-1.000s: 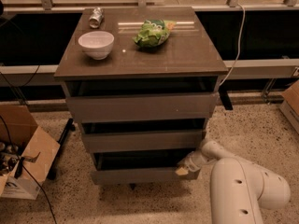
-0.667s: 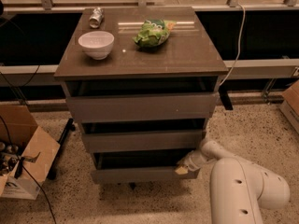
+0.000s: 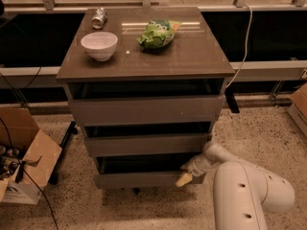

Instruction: Open bottom drawer

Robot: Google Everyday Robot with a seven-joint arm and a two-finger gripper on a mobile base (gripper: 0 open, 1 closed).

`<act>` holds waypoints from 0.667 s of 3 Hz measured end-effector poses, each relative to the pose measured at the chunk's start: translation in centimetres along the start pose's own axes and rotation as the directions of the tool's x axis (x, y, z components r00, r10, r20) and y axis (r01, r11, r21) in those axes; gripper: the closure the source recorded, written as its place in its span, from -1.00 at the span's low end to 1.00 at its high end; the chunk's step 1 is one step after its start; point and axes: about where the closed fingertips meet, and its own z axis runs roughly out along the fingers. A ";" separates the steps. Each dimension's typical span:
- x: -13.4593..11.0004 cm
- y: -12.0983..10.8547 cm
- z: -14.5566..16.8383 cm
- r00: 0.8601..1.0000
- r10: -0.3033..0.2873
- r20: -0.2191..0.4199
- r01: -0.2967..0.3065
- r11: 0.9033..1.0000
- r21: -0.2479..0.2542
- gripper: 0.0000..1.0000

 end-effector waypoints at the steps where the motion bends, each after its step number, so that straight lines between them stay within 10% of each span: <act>1: 1.3 0.8 -0.2 1.000 0.023 -0.020 -0.023 1.000 -0.016 -1.00; 2: 1.3 0.8 -0.2 1.000 0.023 -0.021 -0.023 1.000 -0.017 -1.00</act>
Offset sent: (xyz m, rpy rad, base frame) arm -0.0484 -0.0279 -0.0060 -0.0345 0.1096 -0.0468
